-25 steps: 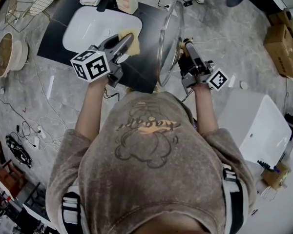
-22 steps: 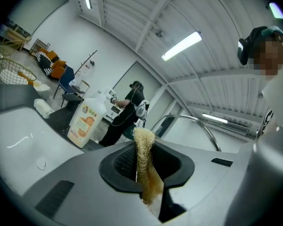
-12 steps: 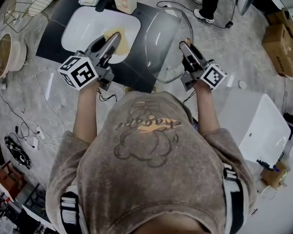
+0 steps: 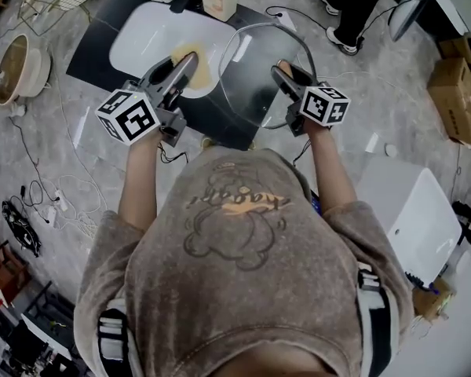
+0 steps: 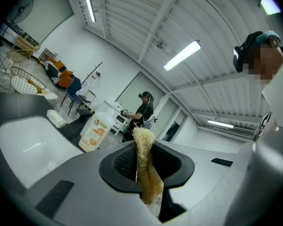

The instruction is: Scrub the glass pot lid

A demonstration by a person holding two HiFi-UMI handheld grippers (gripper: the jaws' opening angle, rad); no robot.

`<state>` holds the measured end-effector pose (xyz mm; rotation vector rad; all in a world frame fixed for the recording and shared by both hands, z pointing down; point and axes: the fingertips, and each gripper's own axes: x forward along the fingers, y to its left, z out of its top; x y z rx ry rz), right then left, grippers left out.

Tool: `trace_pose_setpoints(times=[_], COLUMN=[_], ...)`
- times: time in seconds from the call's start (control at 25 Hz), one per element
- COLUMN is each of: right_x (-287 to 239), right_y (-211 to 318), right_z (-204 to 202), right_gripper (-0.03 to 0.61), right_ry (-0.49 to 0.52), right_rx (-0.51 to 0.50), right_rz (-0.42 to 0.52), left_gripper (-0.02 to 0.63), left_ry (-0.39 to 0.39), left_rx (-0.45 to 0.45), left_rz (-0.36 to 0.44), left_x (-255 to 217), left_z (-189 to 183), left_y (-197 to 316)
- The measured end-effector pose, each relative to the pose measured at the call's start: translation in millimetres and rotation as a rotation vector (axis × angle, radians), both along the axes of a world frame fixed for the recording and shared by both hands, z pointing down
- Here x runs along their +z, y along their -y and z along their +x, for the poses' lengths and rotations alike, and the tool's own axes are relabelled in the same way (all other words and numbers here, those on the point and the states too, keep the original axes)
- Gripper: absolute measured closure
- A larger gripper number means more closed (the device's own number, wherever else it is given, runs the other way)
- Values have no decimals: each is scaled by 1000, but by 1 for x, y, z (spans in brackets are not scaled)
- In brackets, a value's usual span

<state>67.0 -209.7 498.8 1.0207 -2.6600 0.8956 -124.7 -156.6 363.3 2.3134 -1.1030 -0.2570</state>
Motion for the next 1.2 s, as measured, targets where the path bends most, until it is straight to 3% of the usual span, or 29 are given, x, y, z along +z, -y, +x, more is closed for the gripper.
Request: trace_pose_setpoints(times=[0.48, 0.96, 1.2], right_x=[72, 108, 112], right_y=[20, 28, 27], right_z=[-54, -76, -79], right_gripper=[403, 403, 402], right_ry=[-288, -415, -428], right_rx=[-150, -207, -213], right_rz=[-64, -132, -140], left_gripper=[543, 543, 543], left_ry=[5, 12, 11], left_rx=[-76, -139, -142], left_rz=[-27, -41, -45], left_x=[9, 18, 18], left_z=[-27, -46, -47], left_y=[-15, -24, -25])
